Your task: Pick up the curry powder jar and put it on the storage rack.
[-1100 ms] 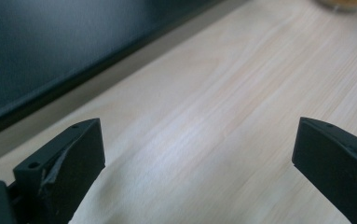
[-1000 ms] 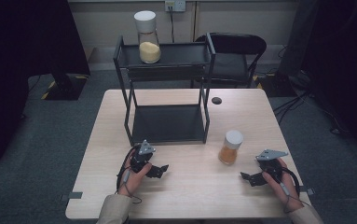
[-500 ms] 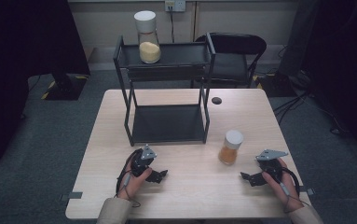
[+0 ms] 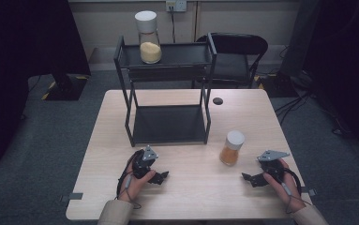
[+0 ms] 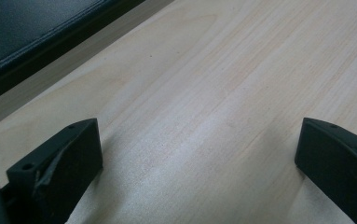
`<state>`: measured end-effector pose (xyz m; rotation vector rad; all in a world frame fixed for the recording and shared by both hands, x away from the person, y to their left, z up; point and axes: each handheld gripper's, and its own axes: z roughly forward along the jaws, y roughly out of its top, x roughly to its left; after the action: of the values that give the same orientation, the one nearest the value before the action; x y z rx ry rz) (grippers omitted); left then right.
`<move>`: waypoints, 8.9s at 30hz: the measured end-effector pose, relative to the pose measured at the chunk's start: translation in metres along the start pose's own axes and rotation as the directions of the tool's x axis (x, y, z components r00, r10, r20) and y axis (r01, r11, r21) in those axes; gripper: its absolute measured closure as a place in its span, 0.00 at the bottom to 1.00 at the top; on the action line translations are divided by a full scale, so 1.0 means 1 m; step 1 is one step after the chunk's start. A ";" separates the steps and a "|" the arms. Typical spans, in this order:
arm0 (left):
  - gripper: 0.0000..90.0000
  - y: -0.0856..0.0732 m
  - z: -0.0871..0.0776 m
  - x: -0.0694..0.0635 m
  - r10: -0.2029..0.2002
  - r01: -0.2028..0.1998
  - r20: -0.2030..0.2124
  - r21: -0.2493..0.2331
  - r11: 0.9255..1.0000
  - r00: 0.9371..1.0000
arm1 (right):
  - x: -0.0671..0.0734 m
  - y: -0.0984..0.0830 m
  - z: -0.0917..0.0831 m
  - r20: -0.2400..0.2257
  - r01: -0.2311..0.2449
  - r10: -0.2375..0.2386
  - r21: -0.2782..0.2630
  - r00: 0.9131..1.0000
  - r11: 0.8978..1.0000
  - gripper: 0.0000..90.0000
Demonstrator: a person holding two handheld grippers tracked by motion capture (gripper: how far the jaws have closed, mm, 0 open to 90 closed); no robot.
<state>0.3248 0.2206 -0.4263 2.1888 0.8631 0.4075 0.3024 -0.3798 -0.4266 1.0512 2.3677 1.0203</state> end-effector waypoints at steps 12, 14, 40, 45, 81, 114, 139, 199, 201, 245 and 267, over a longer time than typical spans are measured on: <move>0.00 0.000 0.000 0.000 0.000 0.000 0.000 0.000 1.000 1.000 | -0.003 0.001 0.000 -0.011 0.005 -0.005 0.001 1.000 1.000 0.00; 0.00 0.000 0.000 0.000 0.000 0.000 0.000 0.000 1.000 1.000 | -0.003 0.005 -0.001 -0.010 0.023 -0.023 0.011 1.000 1.000 0.03; 0.00 0.000 0.000 0.000 0.000 0.000 0.000 0.000 1.000 1.000 | -0.009 0.048 0.005 -0.082 0.031 -0.038 -0.080 0.996 0.996 0.02; 0.00 0.000 0.000 0.000 0.000 0.000 0.000 0.000 1.000 1.000 | -0.009 0.056 0.008 -0.088 0.025 -0.033 -0.094 0.996 0.995 0.02; 0.00 0.000 0.000 0.000 0.001 -0.001 0.000 0.000 1.000 1.000 | -0.012 0.077 0.030 -0.155 0.032 -0.063 -0.194 0.986 0.981 0.38; 0.00 0.000 0.000 0.000 -0.001 0.001 0.001 0.000 1.000 1.000 | 0.012 0.161 0.019 -0.279 0.098 -0.139 -0.157 0.950 0.983 0.39; 0.00 0.000 0.000 0.000 -0.002 0.002 0.001 0.000 1.000 1.000 | 0.027 0.223 0.021 -0.309 0.123 -0.161 -0.138 0.938 0.983 0.39; 0.00 0.000 0.000 0.000 -0.001 0.001 0.000 0.000 1.000 1.000 | 0.026 0.390 -0.044 -0.275 0.200 -0.236 -0.152 0.932 0.968 0.39; 0.00 0.000 0.000 0.000 -0.001 0.001 0.000 0.000 1.000 1.000 | 0.026 0.397 -0.045 -0.276 0.205 -0.242 -0.156 0.930 0.966 0.39; 0.00 0.000 0.000 0.000 0.000 0.000 0.000 0.000 1.000 1.000 | -0.002 0.511 -0.023 -0.187 0.181 -0.204 -0.133 0.961 0.974 0.39; 0.00 0.000 0.000 0.000 0.000 0.000 0.001 0.001 1.000 1.000 | -0.016 0.496 -0.007 -0.204 0.153 -0.190 -0.181 0.961 0.971 0.39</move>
<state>0.3253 0.2207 -0.4262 2.1894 0.8629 0.4057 0.5539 -0.1651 -0.0566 0.6902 2.4437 1.2963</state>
